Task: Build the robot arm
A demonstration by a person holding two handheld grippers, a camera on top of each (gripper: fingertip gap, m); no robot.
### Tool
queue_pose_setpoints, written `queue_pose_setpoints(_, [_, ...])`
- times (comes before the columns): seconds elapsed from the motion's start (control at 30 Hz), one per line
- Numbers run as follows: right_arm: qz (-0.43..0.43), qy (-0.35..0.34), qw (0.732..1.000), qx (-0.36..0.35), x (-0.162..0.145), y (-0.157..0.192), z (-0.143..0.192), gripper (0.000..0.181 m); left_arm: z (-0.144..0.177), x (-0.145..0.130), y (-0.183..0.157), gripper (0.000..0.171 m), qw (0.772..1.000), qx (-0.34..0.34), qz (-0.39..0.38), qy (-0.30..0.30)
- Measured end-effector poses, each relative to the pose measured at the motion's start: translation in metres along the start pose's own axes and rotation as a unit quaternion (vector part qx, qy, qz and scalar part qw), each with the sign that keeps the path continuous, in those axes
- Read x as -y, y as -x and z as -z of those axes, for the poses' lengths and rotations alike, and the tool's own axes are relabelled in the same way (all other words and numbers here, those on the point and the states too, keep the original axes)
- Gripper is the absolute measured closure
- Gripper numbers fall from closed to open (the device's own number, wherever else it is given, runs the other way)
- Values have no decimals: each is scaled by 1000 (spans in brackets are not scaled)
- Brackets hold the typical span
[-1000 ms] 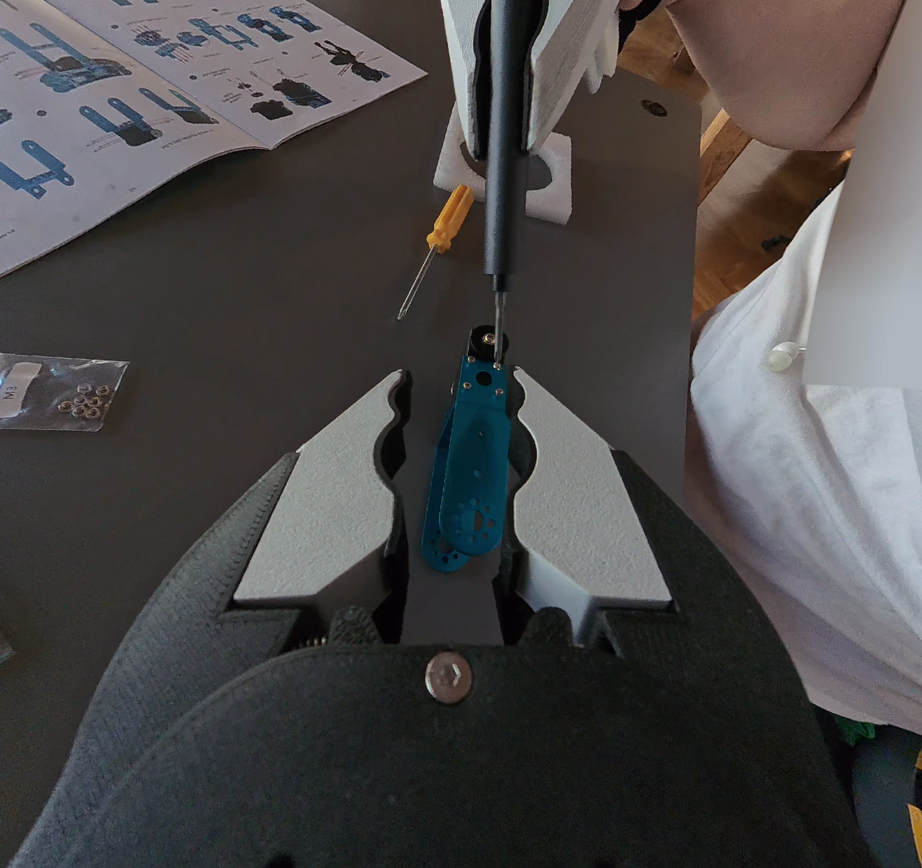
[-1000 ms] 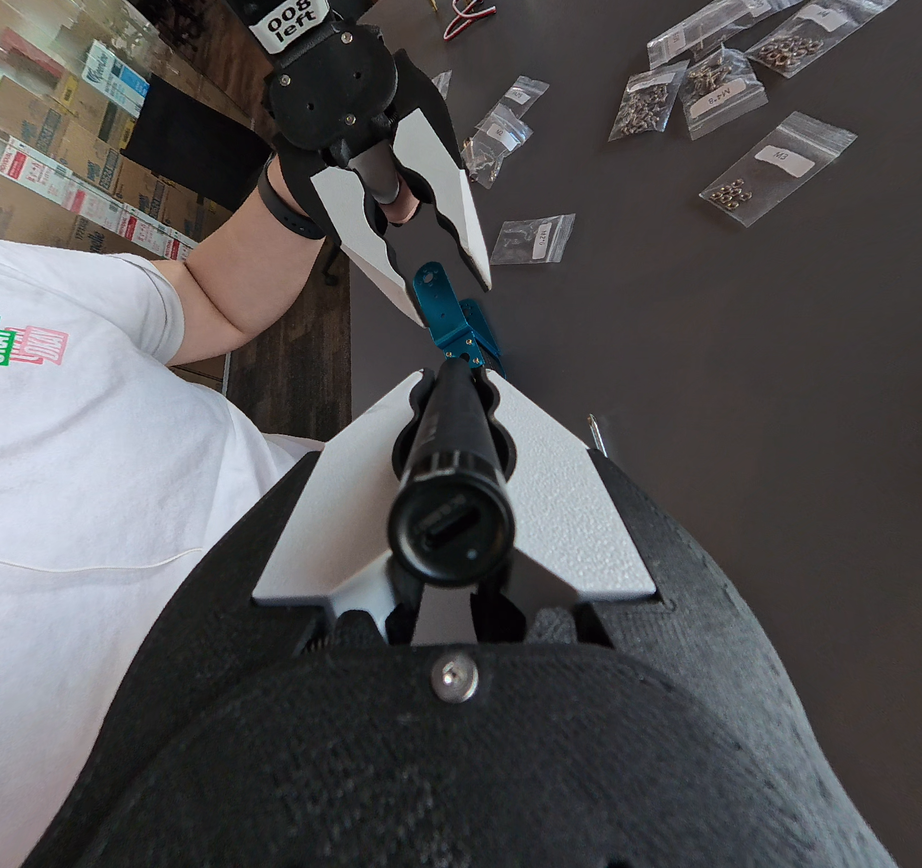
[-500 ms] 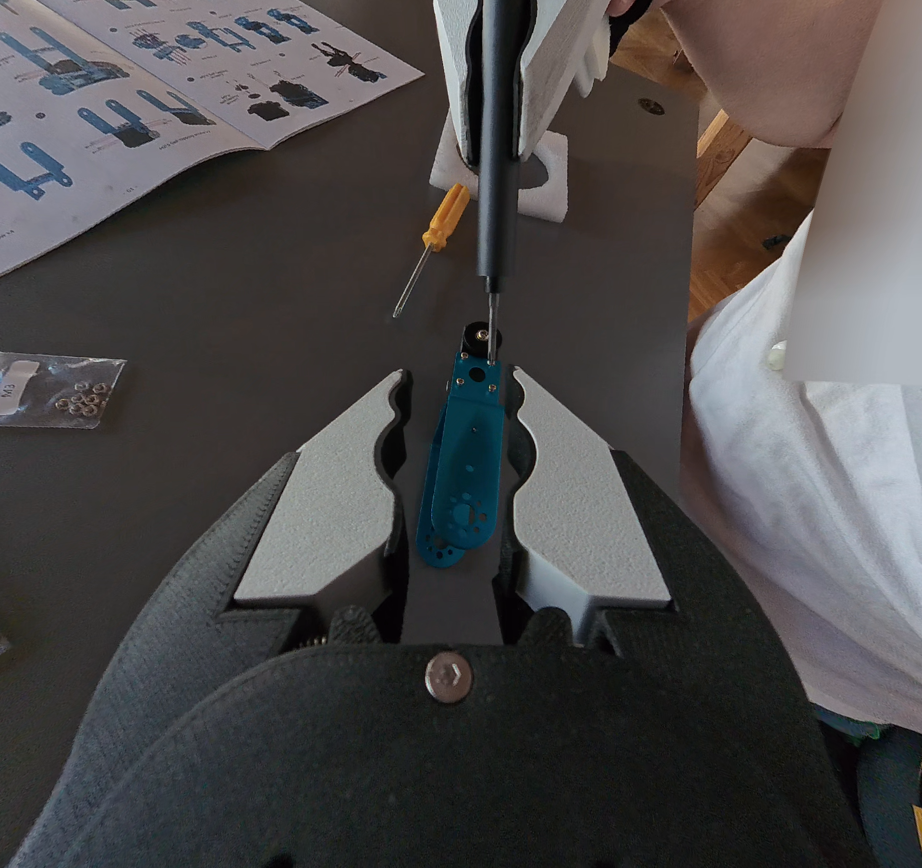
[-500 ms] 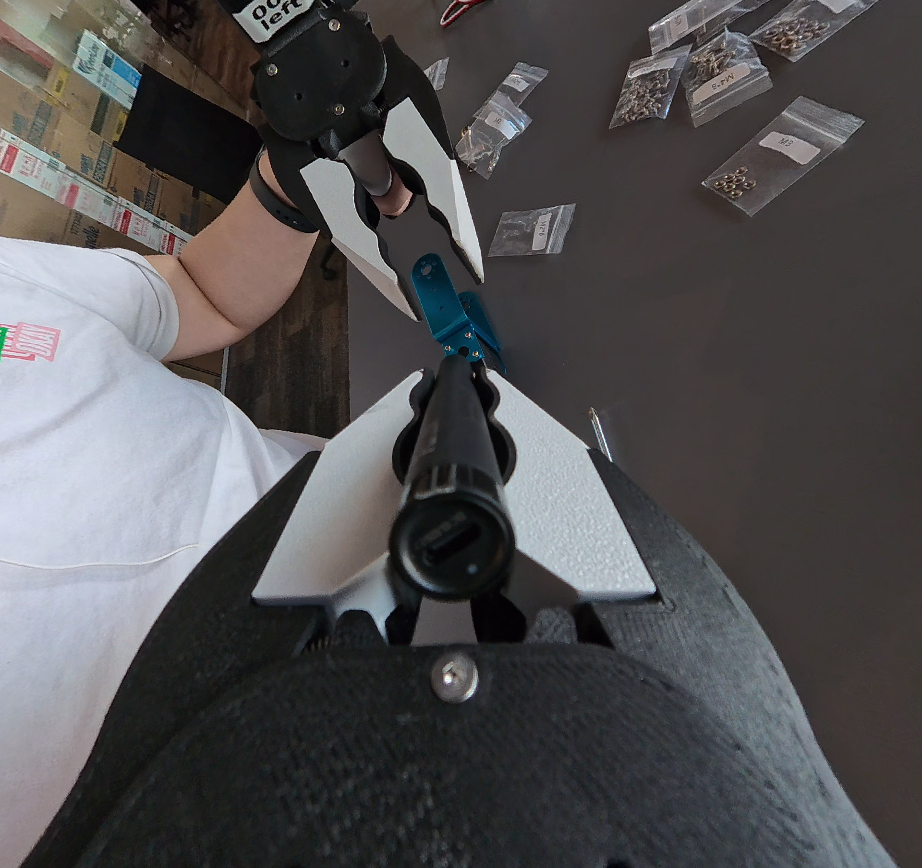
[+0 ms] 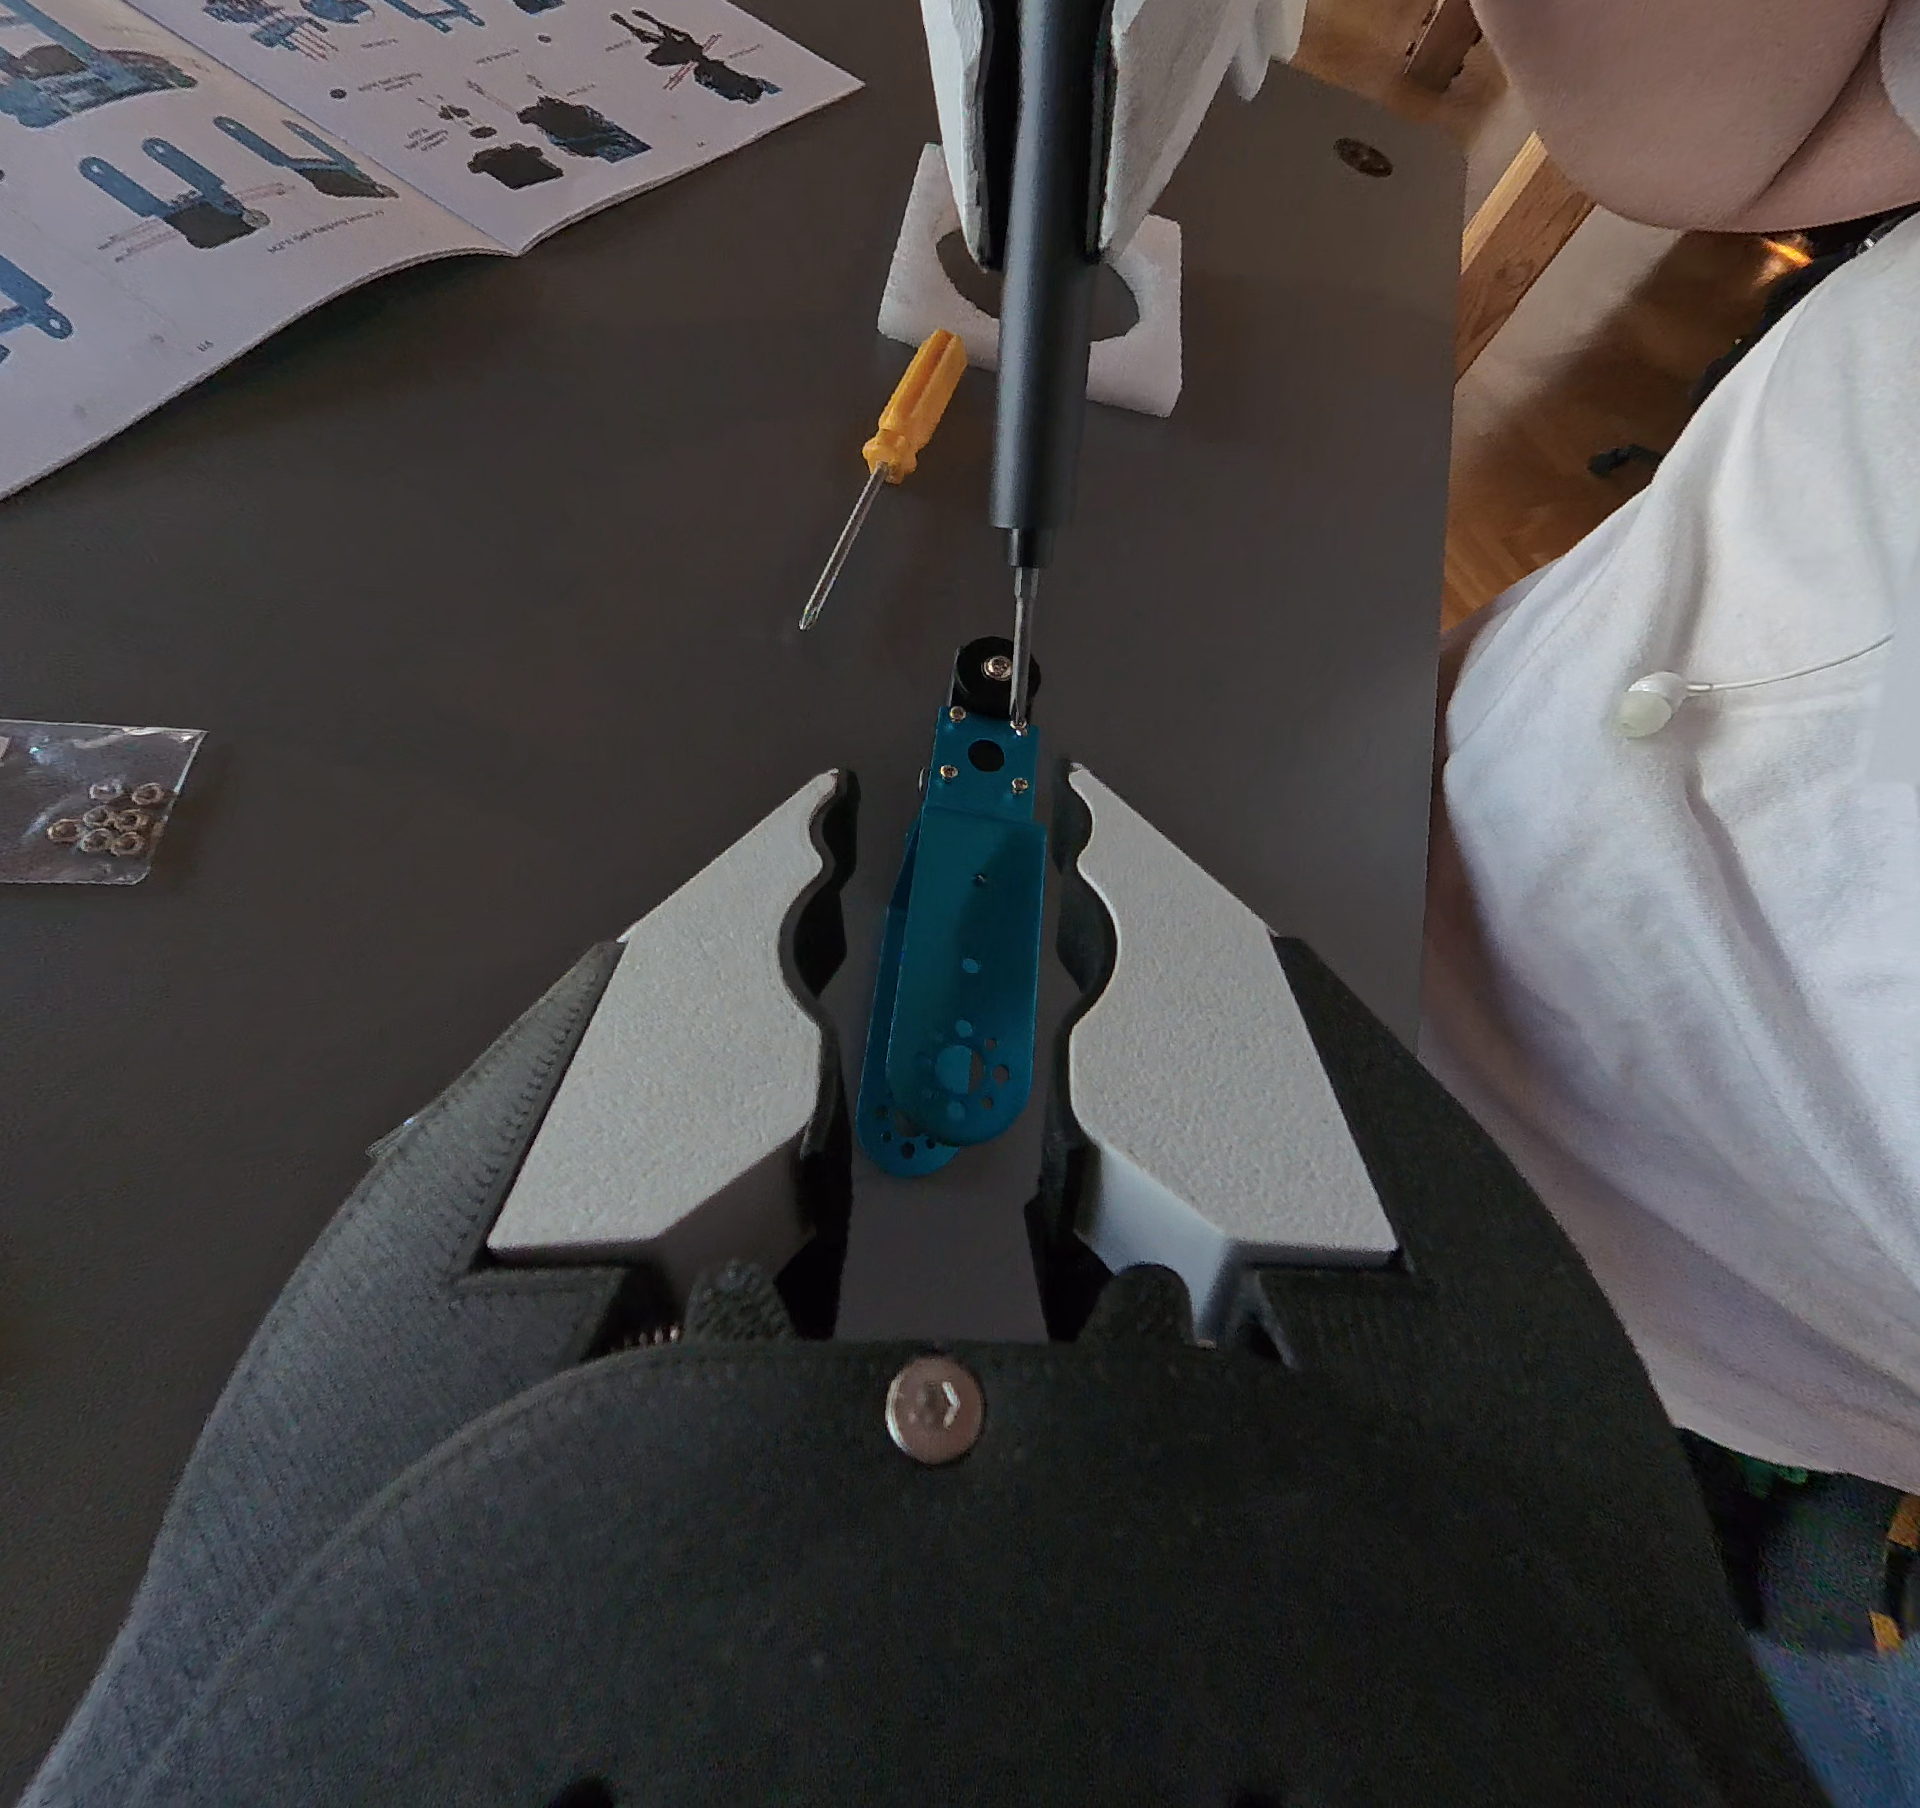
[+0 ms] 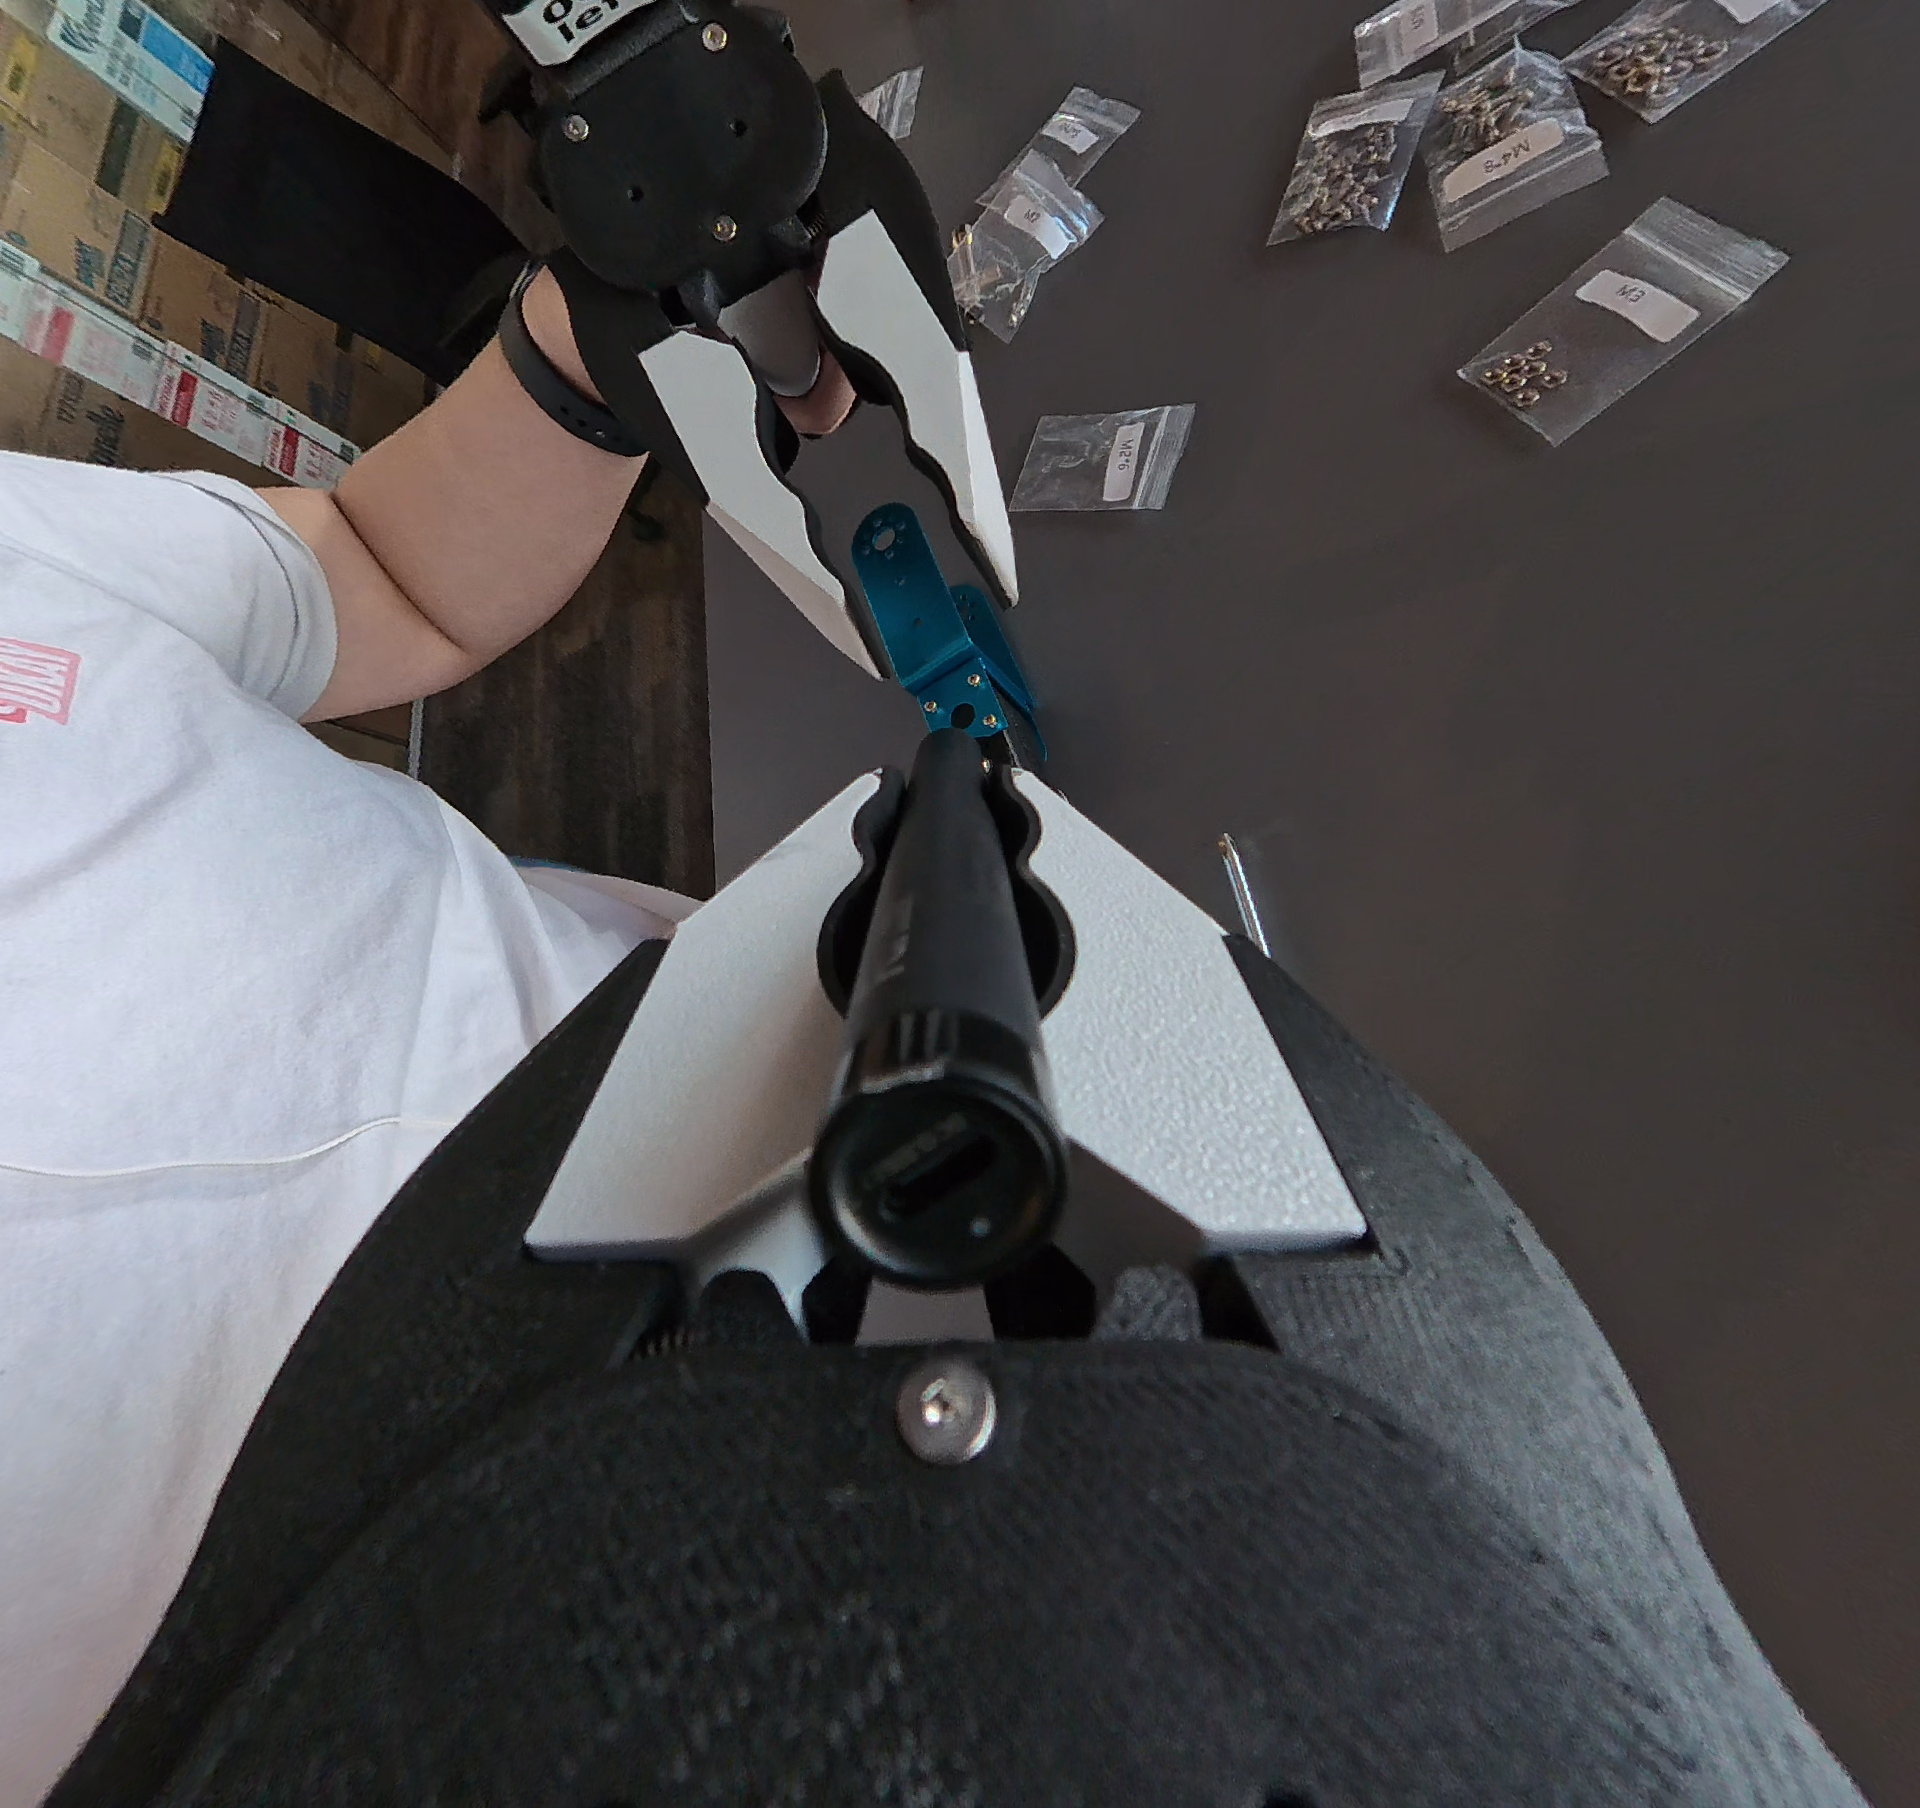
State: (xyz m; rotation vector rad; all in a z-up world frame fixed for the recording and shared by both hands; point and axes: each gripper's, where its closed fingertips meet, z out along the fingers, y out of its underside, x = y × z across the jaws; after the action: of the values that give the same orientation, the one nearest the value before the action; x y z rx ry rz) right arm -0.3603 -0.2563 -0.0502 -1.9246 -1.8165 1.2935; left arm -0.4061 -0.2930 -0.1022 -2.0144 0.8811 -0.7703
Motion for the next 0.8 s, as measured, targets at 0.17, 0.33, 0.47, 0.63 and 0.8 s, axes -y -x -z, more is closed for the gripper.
queue_pose_setpoints(0.17, [9, 17, 1000, -3, 0, 3, 0, 162, -2, -3, -1, 135, 1000, 0, -5, 9])
queue_pose_setpoints(0.33, [19, 29, 999, -8, 2, 4, -1, 162, -3, -3, -1, 135, 1000, -2, -6, 10])
queue_pose_setpoints(0.47, [33, 36, 999, -17, 4, 5, -2, 162, -5, -5, 0, 135, 1000, -1, -6, 13])
queue_pose_setpoints(0.63, [52, 57, 997, -28, 6, 8, -3, 162, -7, -8, -1, 136, 1000, -5, -8, 20])
queue_pose_setpoints(0.8, [70, 76, 994, -33, 9, 10, -6, 162, -9, -9, -2, 137, 1000, -6, -11, 24])
